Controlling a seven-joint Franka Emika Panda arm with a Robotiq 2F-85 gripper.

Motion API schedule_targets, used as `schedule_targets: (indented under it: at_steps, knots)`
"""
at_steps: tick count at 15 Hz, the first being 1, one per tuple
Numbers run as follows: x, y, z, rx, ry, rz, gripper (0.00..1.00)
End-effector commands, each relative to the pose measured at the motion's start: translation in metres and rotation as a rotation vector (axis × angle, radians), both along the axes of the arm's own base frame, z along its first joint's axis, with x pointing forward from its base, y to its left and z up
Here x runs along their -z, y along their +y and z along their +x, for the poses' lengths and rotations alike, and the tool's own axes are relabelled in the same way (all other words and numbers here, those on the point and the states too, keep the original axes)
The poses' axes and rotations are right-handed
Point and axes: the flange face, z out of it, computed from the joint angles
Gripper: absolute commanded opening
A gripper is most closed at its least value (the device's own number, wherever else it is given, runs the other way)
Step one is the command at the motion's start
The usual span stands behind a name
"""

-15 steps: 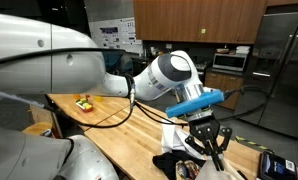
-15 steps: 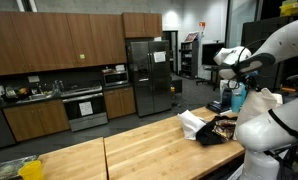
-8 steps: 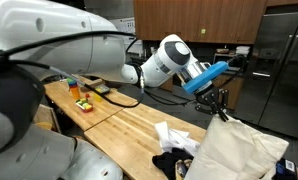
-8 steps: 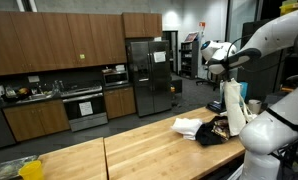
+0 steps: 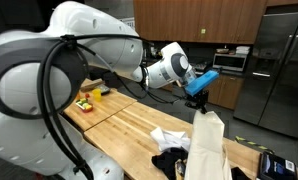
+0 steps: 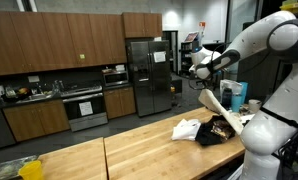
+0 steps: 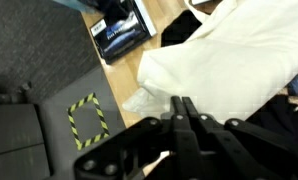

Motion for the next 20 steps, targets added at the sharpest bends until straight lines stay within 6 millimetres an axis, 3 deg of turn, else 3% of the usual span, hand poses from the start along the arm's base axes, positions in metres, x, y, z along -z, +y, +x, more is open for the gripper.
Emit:
schedule_targets:
  at_steps: [1, 5, 7, 8, 11, 17, 20]
  knots:
    - [0.022, 0.022, 0.003, -0.137, 0.045, 0.138, 0.01]
    - [0.048, 0.057, 0.008, -0.274, 0.169, 0.232, 0.01]
    - [0.058, 0.072, 0.010, -0.291, 0.226, 0.197, 0.01]
    - [0.056, 0.063, 0.008, -0.262, 0.187, 0.212, 0.04]
    - [0.064, 0.077, 0.011, -0.285, 0.221, 0.203, 0.04]
    - [0.064, 0.074, 0.010, -0.283, 0.224, 0.203, 0.01]
    - [0.033, 0.064, -0.009, -0.243, 0.199, 0.125, 0.01]
